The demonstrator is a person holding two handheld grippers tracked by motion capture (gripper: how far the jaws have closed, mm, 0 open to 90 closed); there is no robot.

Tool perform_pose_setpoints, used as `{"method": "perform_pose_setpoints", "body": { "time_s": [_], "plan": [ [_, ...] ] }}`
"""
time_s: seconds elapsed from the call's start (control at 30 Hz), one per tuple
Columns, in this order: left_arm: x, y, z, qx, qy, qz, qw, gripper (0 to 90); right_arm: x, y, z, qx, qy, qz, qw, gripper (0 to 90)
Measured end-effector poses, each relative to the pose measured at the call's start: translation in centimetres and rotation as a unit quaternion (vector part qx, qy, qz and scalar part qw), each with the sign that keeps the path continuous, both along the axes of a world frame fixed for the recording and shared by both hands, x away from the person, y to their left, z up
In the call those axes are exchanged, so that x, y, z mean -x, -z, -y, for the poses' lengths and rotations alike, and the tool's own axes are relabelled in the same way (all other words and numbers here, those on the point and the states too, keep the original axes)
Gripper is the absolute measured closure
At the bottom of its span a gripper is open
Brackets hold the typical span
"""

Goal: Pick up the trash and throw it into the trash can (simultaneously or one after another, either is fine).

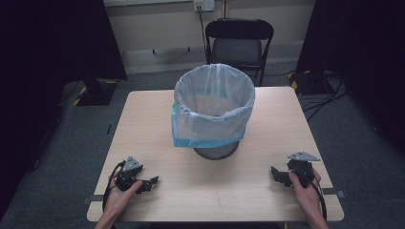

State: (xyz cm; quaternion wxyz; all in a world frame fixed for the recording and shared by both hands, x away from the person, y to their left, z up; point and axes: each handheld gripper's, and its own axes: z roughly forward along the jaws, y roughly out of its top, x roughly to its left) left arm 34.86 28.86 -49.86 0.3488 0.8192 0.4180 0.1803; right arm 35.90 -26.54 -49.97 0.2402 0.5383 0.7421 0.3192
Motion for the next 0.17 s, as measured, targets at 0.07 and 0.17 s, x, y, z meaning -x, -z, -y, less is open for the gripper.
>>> {"method": "perform_pose_setpoints", "body": {
  "time_s": [0.07,0.17],
  "plan": [
    [-0.01,0.03,0.00,0.003,0.000,0.000,1.0000,15.1,0.00,0.00,0.00,0.000,0.000,0.000,1.0000,11.1],
    [0.04,0.20,-0.05,0.007,-0.001,0.007,0.9999,13.8,0.00,0.00,0.00,0.000,0.000,0.000,1.0000,11.1]
  ]
}}
